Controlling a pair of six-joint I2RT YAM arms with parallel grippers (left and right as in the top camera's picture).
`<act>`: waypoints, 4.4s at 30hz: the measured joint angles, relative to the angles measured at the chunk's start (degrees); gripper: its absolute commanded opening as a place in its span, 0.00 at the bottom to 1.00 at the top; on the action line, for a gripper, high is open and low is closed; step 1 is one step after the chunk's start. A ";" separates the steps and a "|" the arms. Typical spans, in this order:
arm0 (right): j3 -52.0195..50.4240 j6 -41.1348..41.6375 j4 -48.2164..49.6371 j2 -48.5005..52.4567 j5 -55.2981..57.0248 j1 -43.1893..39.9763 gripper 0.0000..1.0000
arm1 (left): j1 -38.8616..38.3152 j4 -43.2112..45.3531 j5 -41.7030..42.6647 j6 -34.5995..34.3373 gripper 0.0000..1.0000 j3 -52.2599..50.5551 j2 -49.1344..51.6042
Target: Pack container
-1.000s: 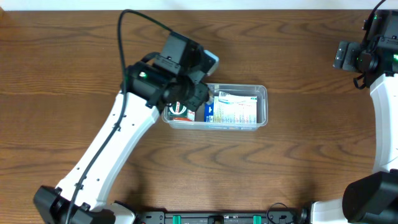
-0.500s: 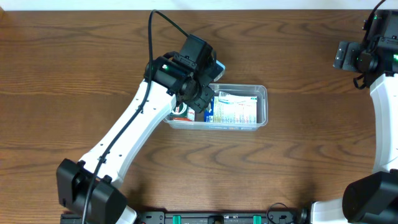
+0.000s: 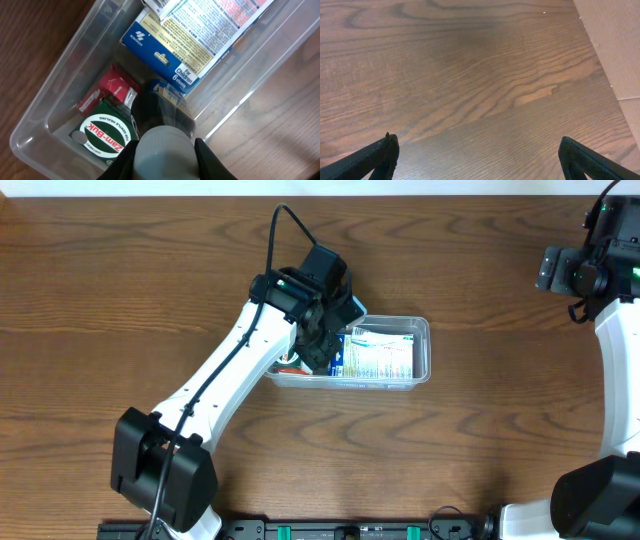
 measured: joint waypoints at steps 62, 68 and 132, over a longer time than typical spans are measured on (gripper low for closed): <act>0.00 0.00 0.00 0.02 0.02 0.00 0.99 | 1.55 9.84 0.11 3.58 0.20 -8.52 0.22; 0.00 0.00 0.00 0.00 0.02 0.00 0.99 | 1.55 12.61 0.35 3.58 0.21 -11.21 0.22; 0.00 0.00 0.00 0.00 0.02 0.00 0.99 | 4.46 -6.40 -1.25 -9.16 0.98 -20.04 -46.18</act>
